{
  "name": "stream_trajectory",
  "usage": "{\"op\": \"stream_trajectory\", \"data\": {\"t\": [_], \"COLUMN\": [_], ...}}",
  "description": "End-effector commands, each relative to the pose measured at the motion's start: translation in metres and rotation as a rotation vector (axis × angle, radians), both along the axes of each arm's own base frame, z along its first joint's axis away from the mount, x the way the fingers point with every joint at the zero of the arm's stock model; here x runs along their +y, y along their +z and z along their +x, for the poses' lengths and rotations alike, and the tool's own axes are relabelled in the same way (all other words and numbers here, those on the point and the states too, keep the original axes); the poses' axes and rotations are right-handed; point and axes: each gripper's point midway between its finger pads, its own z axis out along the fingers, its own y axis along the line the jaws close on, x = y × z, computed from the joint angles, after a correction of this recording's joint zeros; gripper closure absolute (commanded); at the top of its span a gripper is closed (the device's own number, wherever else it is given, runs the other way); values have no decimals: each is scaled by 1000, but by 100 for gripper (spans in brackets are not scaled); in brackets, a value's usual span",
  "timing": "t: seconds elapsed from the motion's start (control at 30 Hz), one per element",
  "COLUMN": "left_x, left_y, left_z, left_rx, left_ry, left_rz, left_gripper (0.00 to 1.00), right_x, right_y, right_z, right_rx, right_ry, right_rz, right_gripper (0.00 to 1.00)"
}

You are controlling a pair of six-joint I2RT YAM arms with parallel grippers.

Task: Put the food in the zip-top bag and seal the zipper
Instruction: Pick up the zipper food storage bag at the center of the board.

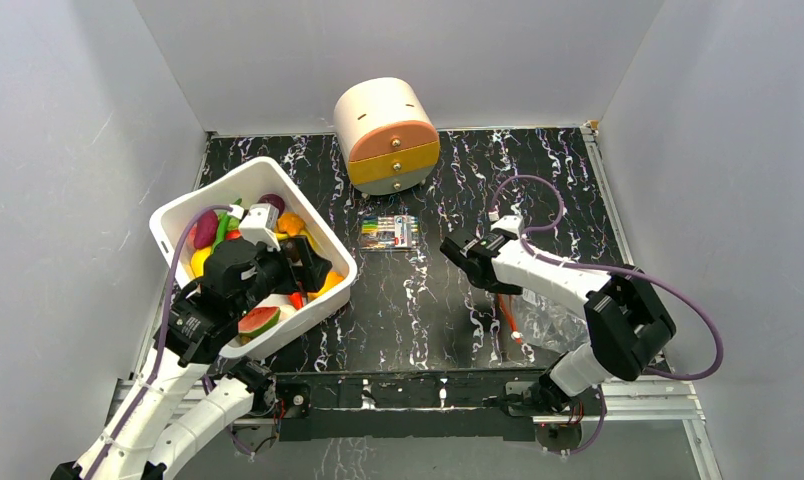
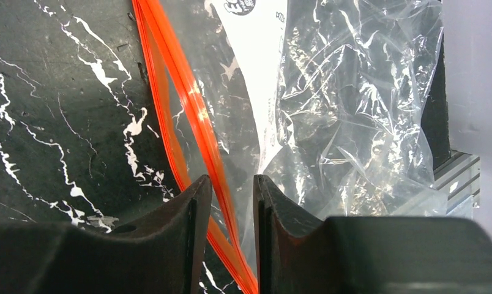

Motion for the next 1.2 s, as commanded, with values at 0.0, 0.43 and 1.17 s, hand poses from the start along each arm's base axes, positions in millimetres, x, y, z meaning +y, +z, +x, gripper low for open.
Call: {"op": "stream_trajectory", "data": {"t": [0.0, 0.43, 1.17], "left_x": [8, 2, -57], "left_y": [1, -4, 13], "left_z": [-2, -6, -6], "left_rx": [-4, 23, 79], "left_ry": [19, -12, -215], "left_rz": [22, 12, -201], "left_gripper": [2, 2, 2], "right_x": [-1, -5, 147], "right_y": [-1, -8, 161], "right_z": [12, 20, 9], "right_rx": [-38, -9, -272], "right_ry": [4, -6, 386], "right_rz": [-12, -22, 945], "right_gripper": [72, 79, 100]}}
